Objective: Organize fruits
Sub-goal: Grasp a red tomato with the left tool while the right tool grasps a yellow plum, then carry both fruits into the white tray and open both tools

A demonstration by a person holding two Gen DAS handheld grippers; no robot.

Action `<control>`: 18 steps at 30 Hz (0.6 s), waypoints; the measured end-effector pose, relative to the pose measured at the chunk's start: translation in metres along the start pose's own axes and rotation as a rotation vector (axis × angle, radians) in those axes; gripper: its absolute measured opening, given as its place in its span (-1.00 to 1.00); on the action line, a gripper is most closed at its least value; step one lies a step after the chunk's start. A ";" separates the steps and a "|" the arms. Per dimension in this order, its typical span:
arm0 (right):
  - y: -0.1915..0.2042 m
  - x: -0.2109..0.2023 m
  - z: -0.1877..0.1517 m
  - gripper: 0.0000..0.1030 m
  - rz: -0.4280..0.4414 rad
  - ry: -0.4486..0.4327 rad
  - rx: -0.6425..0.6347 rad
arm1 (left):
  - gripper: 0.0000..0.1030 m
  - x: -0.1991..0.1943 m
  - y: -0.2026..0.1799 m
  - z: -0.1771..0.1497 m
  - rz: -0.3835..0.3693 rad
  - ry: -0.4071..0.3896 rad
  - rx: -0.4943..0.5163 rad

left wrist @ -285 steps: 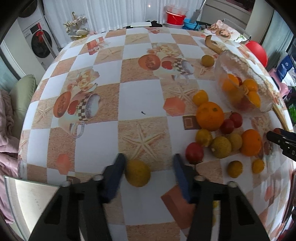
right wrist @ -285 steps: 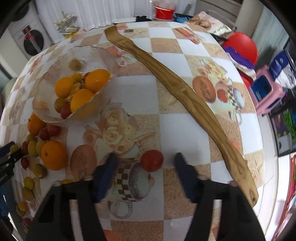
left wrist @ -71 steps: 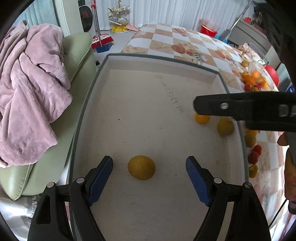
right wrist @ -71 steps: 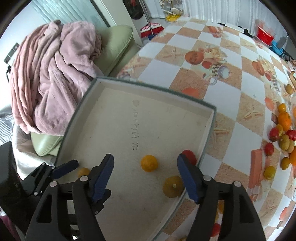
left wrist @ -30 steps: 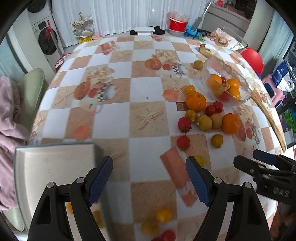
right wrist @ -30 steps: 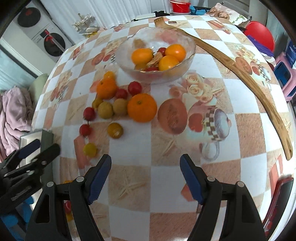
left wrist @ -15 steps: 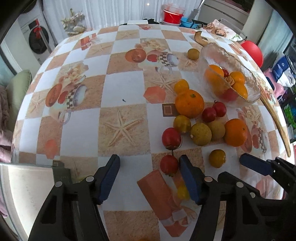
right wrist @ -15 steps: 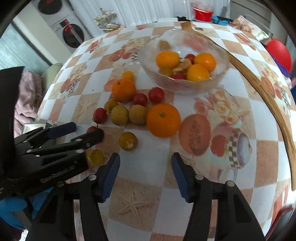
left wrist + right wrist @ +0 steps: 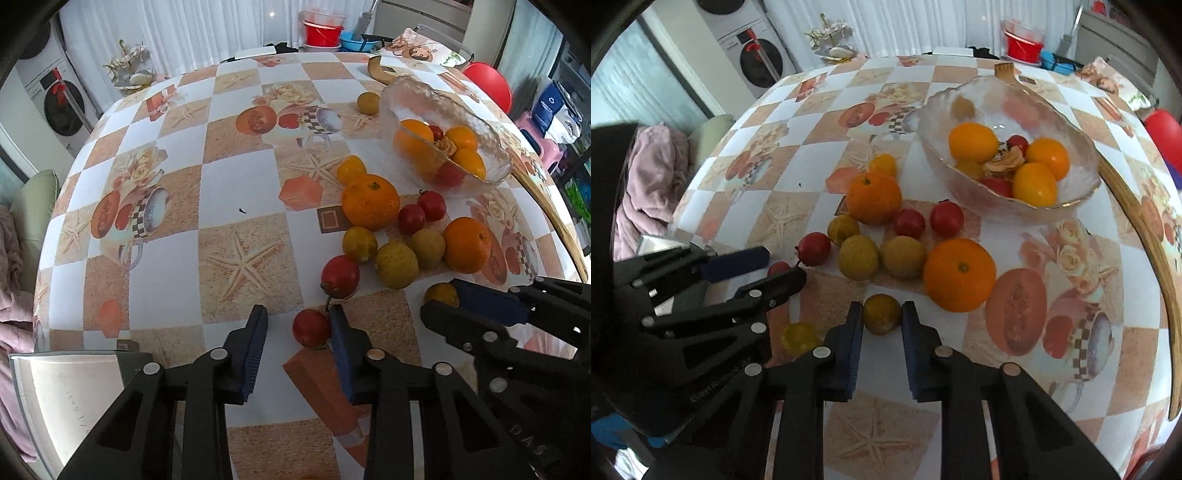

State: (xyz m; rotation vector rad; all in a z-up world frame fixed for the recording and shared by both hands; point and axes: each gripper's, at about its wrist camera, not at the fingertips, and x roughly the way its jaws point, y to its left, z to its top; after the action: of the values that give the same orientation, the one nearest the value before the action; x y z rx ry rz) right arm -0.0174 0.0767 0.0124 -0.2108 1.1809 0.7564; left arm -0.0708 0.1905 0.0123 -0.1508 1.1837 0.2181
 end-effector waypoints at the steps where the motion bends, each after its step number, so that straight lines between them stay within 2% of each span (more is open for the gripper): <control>1: -0.003 -0.003 -0.002 -0.56 0.007 0.001 0.016 | -0.61 -0.001 -0.001 -0.001 -0.008 -0.002 0.003; 3: -0.007 -0.008 -0.005 -0.56 0.017 0.007 0.044 | -0.62 -0.002 -0.004 -0.002 -0.005 -0.010 0.009; 11: -0.018 -0.027 -0.022 -0.56 0.055 0.036 0.121 | -0.62 -0.025 0.009 -0.019 -0.071 -0.028 -0.064; 18: 0.005 -0.038 -0.032 -0.56 0.081 0.058 0.114 | -0.62 -0.062 0.034 -0.045 -0.073 -0.062 -0.120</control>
State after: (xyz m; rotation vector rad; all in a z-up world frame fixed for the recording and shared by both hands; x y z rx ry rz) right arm -0.0508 0.0477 0.0345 -0.0911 1.2896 0.7559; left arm -0.1419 0.2074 0.0534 -0.2900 1.1019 0.2280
